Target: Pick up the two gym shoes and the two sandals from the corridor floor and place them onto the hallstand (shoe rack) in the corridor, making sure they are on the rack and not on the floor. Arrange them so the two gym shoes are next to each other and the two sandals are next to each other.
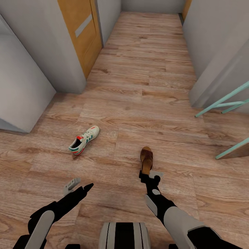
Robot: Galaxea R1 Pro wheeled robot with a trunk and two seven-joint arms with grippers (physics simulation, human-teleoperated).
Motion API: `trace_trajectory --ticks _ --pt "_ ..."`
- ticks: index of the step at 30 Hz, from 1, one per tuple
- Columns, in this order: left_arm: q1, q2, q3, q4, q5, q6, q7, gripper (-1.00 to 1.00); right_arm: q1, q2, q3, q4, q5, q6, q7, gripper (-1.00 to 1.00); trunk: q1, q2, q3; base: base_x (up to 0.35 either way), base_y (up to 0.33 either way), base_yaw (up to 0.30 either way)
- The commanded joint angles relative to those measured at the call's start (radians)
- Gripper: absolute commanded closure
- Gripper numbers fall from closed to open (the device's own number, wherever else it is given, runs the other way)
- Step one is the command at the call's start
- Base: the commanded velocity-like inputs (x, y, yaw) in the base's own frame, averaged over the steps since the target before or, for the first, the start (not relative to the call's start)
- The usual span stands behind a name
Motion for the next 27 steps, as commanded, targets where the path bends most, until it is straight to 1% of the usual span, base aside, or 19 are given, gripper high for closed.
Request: trace_trajectory --ticks 1,3,17,27 --pt "0.000 0.000 0.000 0.000 0.000 0.000 0.000 -1.00 0.000 0.000 0.000 0.000 0.000 0.003 0.003 -1.00 0.000 0.000 0.000 0.000 0.000 0.000" --pt "0.000 0.000 0.000 0.000 0.000 0.000 0.000 -1.00 -0.001 0.000 0.000 0.000 0.000 0.009 0.007 -1.00 0.000 0.000 0.000 0.000 0.000 0.000" --pt "0.000 0.000 0.001 0.001 0.000 0.000 0.001 -1.00 -0.001 0.000 -0.001 0.000 -0.001 0.022 0.012 -1.00 0.006 -0.003 -0.054 0.000 0.000 0.000" --pt "0.000 0.000 0.001 -0.001 0.000 0.000 0.001 -1.00 -0.001 0.000 -0.001 0.000 -0.001 0.022 0.012 -1.00 0.006 -0.003 -0.054 0.000 0.000 0.000"
